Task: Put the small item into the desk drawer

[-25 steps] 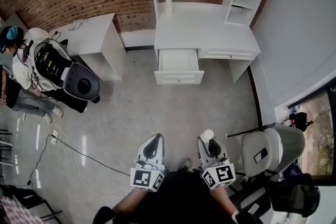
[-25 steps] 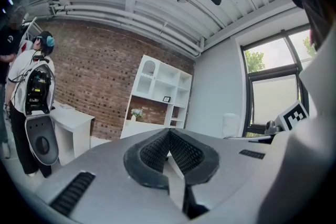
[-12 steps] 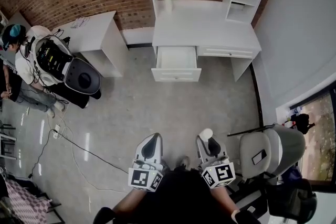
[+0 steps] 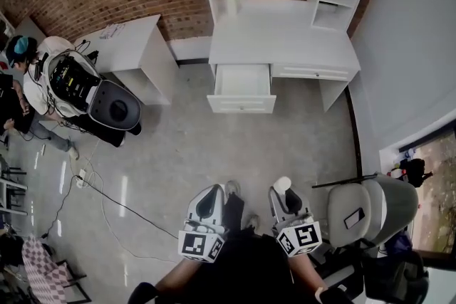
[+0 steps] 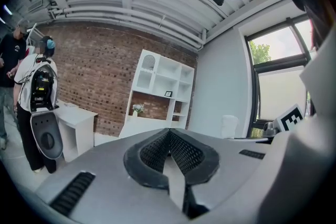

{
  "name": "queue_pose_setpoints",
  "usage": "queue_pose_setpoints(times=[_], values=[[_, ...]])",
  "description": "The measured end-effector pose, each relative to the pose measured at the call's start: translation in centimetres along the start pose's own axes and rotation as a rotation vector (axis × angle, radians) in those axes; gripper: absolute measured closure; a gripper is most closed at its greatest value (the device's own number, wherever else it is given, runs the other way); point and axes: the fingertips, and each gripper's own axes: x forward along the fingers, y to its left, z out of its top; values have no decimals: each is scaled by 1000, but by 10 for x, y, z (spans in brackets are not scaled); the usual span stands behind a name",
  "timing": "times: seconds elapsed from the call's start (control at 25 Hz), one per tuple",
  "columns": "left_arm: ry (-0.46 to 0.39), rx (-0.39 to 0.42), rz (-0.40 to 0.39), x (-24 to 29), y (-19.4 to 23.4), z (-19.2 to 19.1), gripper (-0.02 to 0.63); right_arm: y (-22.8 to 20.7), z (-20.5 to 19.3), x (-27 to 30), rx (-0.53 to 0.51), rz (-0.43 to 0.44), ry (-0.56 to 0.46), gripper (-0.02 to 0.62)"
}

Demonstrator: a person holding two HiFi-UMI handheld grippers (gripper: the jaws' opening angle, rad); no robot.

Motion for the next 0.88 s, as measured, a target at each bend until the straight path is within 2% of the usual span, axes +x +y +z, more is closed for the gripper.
queue_pose_setpoints(times=[0.44, 0.68, 0.88], values=[[-33, -7, -129, 106, 30, 30, 581, -35, 36, 81, -35, -85, -16, 453], [-42, -7, -152, 156, 68, 51, 581, -46, 60, 149, -54, -101, -24, 453], [-15, 0, -178, 172, 96, 46, 581, -38, 65, 192, -78, -105, -13, 453]])
